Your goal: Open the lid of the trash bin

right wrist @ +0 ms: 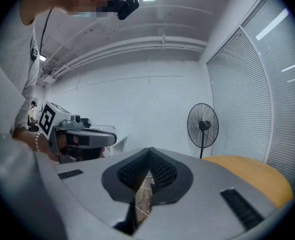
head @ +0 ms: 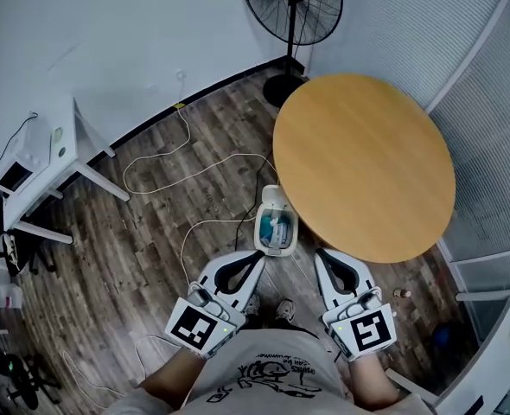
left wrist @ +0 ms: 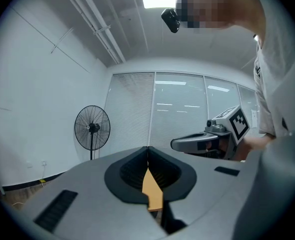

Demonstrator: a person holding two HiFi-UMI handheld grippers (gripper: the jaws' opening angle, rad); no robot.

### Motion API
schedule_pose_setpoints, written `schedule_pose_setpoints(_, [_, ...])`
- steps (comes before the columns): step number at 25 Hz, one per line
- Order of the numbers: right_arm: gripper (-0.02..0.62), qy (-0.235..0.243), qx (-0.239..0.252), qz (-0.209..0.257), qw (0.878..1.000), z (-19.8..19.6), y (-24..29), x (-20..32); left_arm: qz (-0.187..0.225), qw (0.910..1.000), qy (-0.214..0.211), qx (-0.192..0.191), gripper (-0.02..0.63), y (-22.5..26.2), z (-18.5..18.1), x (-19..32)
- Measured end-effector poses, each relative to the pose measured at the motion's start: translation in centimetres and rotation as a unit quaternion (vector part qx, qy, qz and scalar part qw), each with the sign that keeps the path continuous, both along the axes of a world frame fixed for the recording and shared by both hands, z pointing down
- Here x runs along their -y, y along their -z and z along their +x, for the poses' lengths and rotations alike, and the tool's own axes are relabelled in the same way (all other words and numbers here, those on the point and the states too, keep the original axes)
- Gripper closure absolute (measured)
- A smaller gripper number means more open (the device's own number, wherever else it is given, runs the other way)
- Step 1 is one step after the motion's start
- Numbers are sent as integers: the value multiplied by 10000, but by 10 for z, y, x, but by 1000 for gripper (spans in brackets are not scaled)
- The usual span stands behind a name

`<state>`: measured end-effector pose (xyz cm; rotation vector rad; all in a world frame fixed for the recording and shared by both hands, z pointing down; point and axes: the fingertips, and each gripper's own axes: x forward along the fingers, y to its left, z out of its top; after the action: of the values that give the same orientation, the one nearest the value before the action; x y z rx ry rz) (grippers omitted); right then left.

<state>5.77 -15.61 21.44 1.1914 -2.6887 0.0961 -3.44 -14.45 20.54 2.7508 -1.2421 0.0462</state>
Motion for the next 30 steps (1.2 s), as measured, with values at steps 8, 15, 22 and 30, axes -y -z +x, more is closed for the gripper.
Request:
schedule_pose_setpoints(8, [588,6,44,212,9998,-1,43,-11,120,9997,-174,-97,586,35,0,-14])
schedule_pose_setpoints(15, [588,37,210,262,9994,-4,64,-26,241,9994,-261,10,586,52,1,-23])
schedule_pose_setpoints(22, [589,-15,229,287,9993,-1,74,-33,136,9997,-221,-46,586,68,2,-31])
schedule_pose_setpoints(30, [589,58,185,464,9987,-5,89,-32,206,9995,-220,-35,586,76,0,-31])
